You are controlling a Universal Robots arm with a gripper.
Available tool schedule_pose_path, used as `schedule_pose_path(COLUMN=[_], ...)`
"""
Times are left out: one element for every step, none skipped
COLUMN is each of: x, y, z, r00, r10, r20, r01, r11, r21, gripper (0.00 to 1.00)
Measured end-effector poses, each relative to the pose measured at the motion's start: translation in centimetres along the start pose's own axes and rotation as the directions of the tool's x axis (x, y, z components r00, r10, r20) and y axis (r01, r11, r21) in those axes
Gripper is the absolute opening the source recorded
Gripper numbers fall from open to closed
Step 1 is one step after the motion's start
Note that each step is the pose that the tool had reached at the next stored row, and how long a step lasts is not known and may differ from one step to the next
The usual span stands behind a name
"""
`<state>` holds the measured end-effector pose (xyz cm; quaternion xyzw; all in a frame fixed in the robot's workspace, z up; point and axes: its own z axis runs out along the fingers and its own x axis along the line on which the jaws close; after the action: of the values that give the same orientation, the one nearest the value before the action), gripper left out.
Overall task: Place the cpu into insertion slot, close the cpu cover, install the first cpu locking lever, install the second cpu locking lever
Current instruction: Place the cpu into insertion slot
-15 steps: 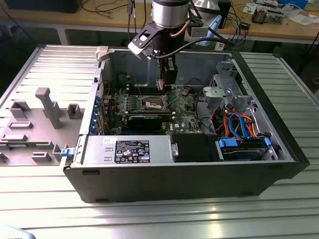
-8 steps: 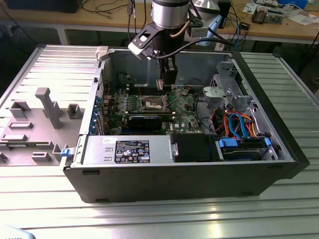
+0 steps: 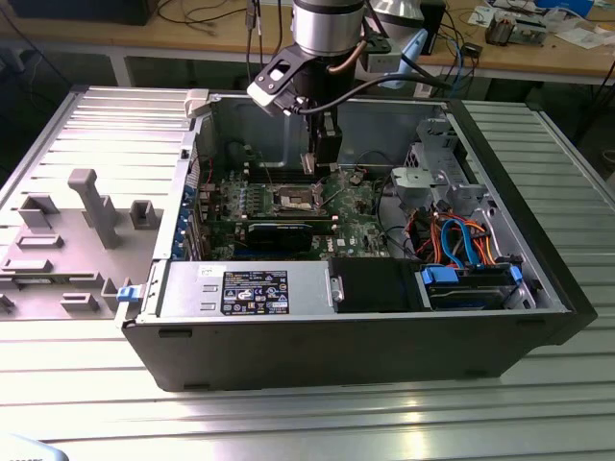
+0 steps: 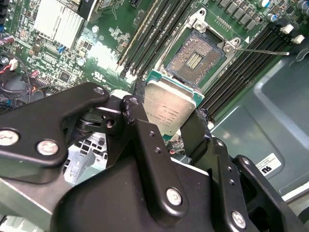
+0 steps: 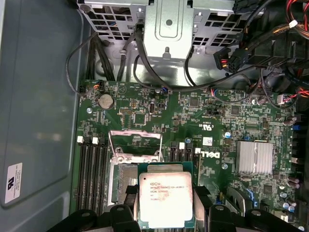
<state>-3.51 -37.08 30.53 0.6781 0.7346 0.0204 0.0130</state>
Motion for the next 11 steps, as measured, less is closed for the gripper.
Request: schedule_pose_path(x=[0.01,0.02,0.04,0.04,0.05,0.07,0.08,0.08,0.10,0.11,0.13], y=[0.00,0.00,0.00,0.00,0.00,0.00,0.00,0.00,0.00,0.00,0.00], z=[0.01,0.03,0.05,0.06,0.08,0.10,0.12,0.13,0.14,0.16,0.19], r00=[1.0000,1.0000,1.0000,1.0000,1.0000,1.0000,1.0000,1.0000,1.0000,1.0000,1.0000], r10=[0.000,0.000,0.000,0.000,0.000,0.000,0.000,0.000,0.000,0.000,0.000], r20=[0.0000,0.0001,0.0001,0.0001,0.0000,0.0001,0.0000,0.0000,0.0001,0.0001,0.0000], r01=[0.000,0.000,0.000,0.000,0.000,0.000,0.000,0.000,0.000,0.000,0.000], r11=[1.0000,1.0000,1.0000,1.0000,1.0000,1.0000,1.0000,1.0000,1.0000,1.0000,1.0000], r21=[0.0001,0.0001,0.0001,0.0001,0.0001,0.0001,0.0001,0.0001,0.0001,0.0000,0.0000], gripper=[0.54,0.54,0.54,0.54,0.54,0.54,0.54,0.54,0.54,0.54,0.54])
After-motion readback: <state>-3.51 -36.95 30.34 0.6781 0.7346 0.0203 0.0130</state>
